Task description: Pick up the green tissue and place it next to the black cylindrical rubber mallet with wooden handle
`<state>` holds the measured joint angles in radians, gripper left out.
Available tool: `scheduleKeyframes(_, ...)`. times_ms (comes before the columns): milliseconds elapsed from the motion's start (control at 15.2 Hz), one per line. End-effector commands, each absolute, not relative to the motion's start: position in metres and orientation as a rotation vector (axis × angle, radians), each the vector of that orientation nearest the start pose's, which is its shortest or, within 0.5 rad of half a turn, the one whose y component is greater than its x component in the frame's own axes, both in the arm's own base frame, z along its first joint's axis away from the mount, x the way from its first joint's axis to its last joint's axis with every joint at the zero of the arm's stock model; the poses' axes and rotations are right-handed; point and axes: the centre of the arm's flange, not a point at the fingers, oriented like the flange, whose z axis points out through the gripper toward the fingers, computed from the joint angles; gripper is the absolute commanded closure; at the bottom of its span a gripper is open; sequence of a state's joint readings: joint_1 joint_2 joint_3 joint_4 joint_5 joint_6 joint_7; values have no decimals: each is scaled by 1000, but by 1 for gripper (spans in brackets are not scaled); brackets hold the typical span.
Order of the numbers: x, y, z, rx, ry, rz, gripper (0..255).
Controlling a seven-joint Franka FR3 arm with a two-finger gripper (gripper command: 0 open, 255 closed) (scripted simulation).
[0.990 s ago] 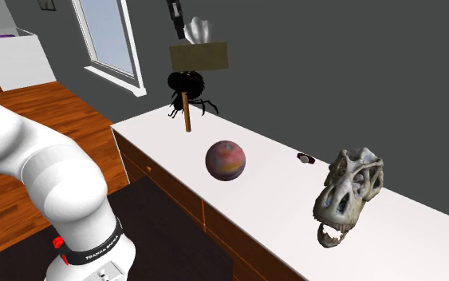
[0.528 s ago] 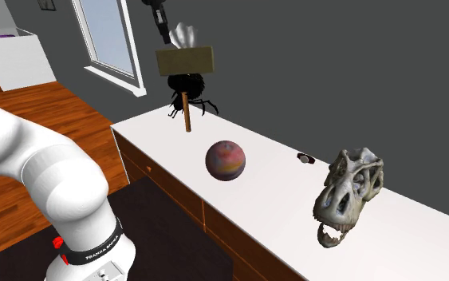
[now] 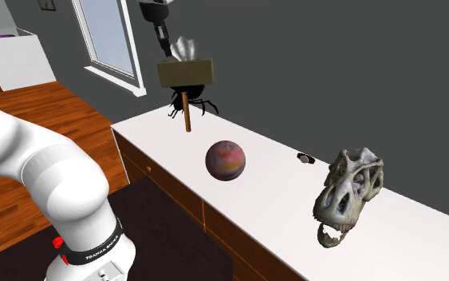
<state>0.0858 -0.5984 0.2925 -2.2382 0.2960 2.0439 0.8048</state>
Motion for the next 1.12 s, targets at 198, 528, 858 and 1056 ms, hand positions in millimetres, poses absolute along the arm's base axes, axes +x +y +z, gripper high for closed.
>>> scheduleKeyframes(198, 366, 192, 593, -2709, 731, -368, 255)
scheduleKeyframes(528, 366, 192, 567, -2709, 731, -368, 255)
scheduleKeyframes(858, 366, 192, 540, -2709, 731, -368, 255)
scheduleKeyframes(1056, 366, 192, 525, -2709, 731, -368, 255)
